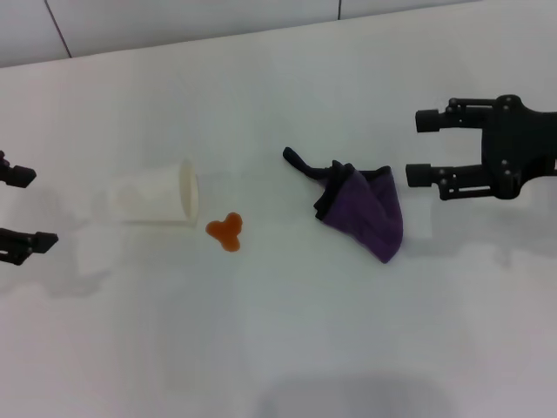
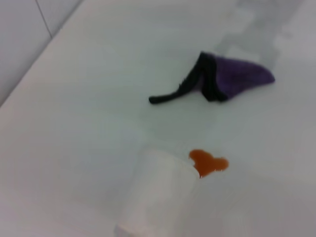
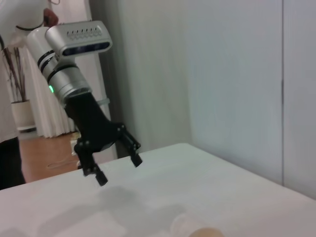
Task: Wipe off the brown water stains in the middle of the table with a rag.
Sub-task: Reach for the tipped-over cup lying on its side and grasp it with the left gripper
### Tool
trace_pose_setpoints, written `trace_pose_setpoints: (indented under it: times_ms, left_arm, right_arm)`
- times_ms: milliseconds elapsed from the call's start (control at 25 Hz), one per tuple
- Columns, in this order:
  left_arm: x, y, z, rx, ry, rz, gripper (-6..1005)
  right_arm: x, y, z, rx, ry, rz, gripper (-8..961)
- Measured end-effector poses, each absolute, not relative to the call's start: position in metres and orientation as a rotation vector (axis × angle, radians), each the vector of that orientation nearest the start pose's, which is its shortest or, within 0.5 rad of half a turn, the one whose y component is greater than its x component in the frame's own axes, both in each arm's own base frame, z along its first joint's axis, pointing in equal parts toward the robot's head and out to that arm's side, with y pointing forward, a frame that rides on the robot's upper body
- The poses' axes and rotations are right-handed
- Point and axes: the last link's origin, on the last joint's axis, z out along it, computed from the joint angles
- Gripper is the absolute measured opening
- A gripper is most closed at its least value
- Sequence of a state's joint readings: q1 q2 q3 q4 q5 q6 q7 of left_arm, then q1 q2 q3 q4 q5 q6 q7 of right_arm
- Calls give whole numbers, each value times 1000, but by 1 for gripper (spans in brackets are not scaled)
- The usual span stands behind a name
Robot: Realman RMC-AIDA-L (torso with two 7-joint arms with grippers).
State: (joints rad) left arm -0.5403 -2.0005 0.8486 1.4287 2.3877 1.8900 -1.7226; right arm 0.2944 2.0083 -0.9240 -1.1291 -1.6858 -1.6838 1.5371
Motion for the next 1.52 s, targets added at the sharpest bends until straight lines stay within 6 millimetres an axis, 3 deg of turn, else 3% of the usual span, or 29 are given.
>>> trace_pose_setpoints:
  times_ms: [400, 720, 1040, 1520]
  left_arm:
    - [-213, 350, 108, -2803, -58, 373, 872]
    - [-222, 365, 85, -2781, 68, 433, 871]
    - [-222, 373, 56, -2803, 170, 381, 871]
    - [-234, 380, 37, -2807, 181, 367, 870]
  right_arm:
    - [234, 314, 70, -2674, 395, 706, 766]
    - [230, 321, 60, -2663, 418, 686, 766]
    - [228, 324, 58, -2653, 435, 688, 765]
    - [226, 326, 56, -2661, 427, 680, 766]
